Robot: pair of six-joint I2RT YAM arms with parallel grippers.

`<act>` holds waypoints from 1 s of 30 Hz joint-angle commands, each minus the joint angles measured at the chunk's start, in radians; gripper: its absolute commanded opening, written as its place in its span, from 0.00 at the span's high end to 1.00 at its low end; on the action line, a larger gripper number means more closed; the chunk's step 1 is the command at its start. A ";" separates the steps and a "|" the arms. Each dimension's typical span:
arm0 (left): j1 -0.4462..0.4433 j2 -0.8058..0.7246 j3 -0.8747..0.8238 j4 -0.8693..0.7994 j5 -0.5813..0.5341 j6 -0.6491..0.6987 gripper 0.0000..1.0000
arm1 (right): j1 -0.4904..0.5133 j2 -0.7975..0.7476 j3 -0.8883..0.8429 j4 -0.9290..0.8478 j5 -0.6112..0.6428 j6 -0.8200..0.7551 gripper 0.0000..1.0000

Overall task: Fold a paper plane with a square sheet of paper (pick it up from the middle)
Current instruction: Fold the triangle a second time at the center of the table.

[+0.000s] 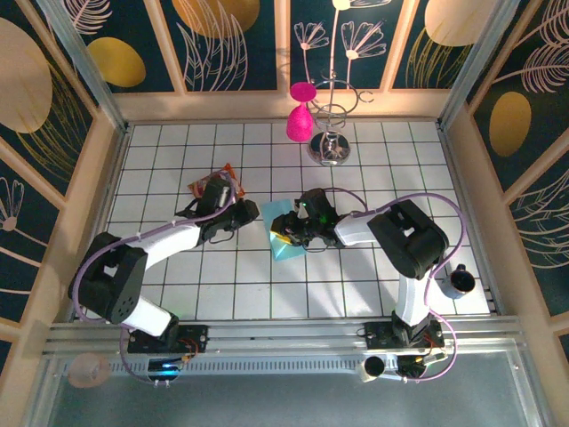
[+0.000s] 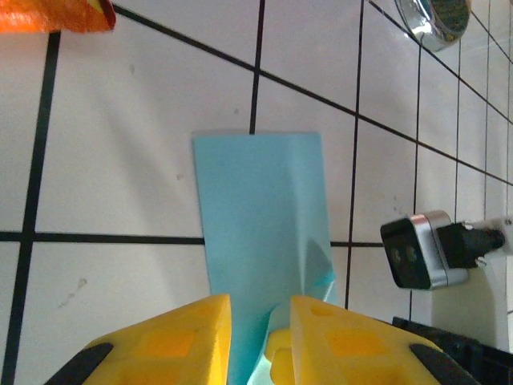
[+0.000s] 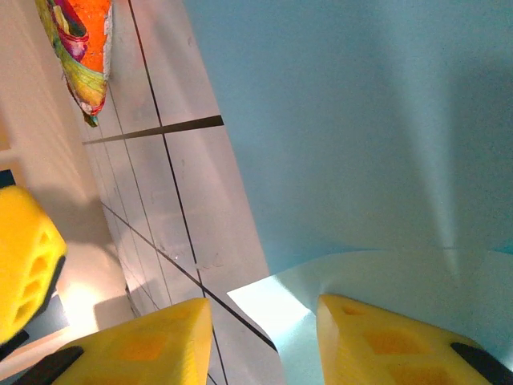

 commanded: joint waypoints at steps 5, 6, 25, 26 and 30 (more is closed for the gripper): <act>-0.053 0.014 -0.033 0.069 0.048 -0.052 0.85 | -0.004 0.020 -0.013 -0.091 0.048 -0.007 0.65; -0.061 0.022 -0.033 0.076 0.051 -0.058 0.87 | -0.004 0.023 -0.012 -0.095 0.048 -0.008 0.67; -0.144 0.180 0.022 0.083 0.063 -0.066 1.00 | -0.003 0.042 -0.006 -0.117 0.051 0.002 1.00; -0.143 0.184 0.026 0.077 0.058 -0.063 1.00 | -0.004 0.042 -0.007 -0.116 0.051 0.004 1.00; -0.145 0.192 0.036 0.042 0.037 -0.050 1.00 | -0.004 0.043 -0.009 -0.108 0.048 0.008 1.00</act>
